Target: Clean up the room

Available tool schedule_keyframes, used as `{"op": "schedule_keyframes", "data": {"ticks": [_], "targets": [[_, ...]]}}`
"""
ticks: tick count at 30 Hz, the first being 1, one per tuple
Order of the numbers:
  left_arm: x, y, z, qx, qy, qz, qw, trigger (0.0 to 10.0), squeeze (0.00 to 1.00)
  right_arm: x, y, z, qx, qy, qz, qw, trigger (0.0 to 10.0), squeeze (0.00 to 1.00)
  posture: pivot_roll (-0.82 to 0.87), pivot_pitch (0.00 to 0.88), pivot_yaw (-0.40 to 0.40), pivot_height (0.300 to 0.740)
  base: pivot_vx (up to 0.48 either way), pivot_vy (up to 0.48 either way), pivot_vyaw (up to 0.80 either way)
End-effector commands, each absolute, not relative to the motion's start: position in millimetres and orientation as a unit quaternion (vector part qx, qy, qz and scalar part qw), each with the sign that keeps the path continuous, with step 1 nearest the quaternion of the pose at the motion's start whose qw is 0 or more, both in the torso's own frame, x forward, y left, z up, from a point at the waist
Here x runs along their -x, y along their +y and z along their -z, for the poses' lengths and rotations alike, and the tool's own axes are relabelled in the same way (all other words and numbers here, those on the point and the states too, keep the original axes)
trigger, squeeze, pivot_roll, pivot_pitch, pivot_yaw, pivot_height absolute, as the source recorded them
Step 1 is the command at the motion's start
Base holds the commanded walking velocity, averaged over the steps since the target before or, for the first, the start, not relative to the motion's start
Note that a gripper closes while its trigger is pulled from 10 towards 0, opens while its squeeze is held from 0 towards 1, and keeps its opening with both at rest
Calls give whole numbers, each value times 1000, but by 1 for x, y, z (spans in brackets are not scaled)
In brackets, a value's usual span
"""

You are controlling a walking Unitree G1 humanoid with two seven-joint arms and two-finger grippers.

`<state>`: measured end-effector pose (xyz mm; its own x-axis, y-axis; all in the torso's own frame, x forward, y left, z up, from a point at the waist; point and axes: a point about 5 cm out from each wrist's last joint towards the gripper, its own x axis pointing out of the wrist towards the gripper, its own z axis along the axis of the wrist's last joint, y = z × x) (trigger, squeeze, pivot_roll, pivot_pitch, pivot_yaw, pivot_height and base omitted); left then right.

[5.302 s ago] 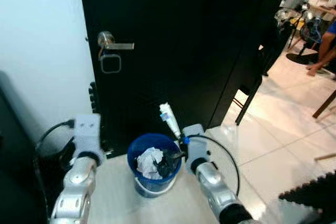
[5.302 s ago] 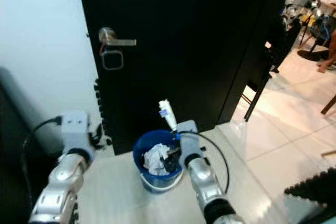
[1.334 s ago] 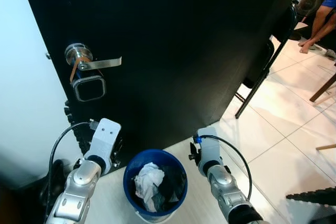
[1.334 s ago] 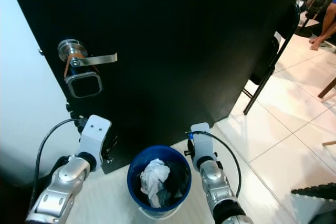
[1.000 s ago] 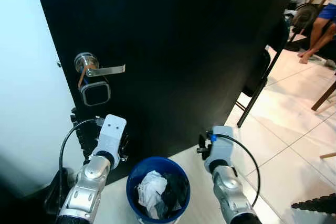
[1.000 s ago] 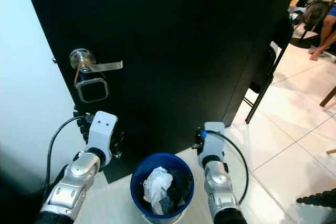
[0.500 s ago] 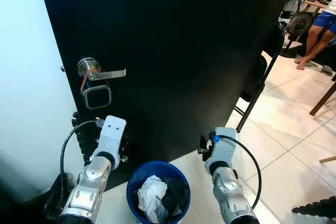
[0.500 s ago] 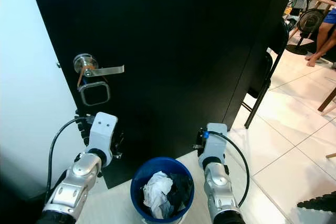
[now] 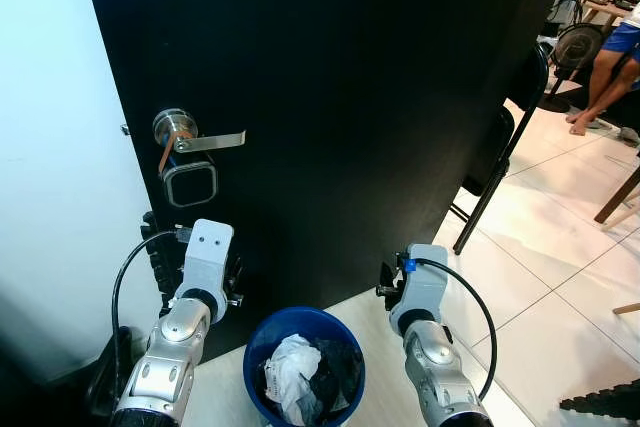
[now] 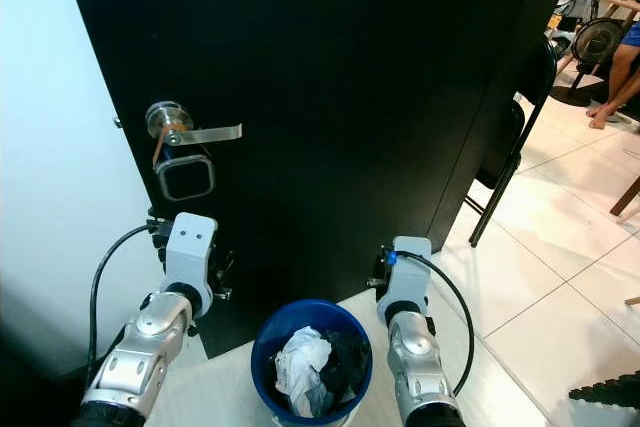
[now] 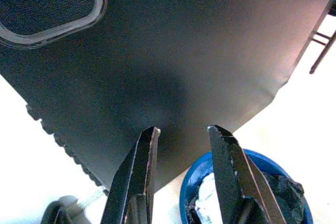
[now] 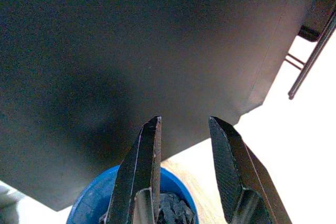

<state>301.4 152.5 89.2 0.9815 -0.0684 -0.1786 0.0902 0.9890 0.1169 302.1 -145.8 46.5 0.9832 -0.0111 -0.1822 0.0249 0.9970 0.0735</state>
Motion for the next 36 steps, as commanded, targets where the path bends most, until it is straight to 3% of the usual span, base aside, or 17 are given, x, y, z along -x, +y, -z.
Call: {"op": "schedule_keyframes", "data": {"ticks": [1, 28, 36], "targets": [[-301, 151, -88, -49, 88, 38, 994, 10000, 0, -300, -146, -45, -39, 98, 10, 994, 10000, 0, 104, 4, -82, 740, -266, 0, 0], [-299, 149, -86, -44, 88, 42, 994, 10000, 0, -300, -147, -46, -33, 102, 5, 994, 10000, 0, 97, 0, -90, 740, -257, 0, 0], [-300, 149, -87, -44, 88, 45, 994, 10000, 0, -300, -147, -46, -34, 103, 6, 994, 10000, 0, 99, 0, -87, 740, 0, 0, 0]]}}
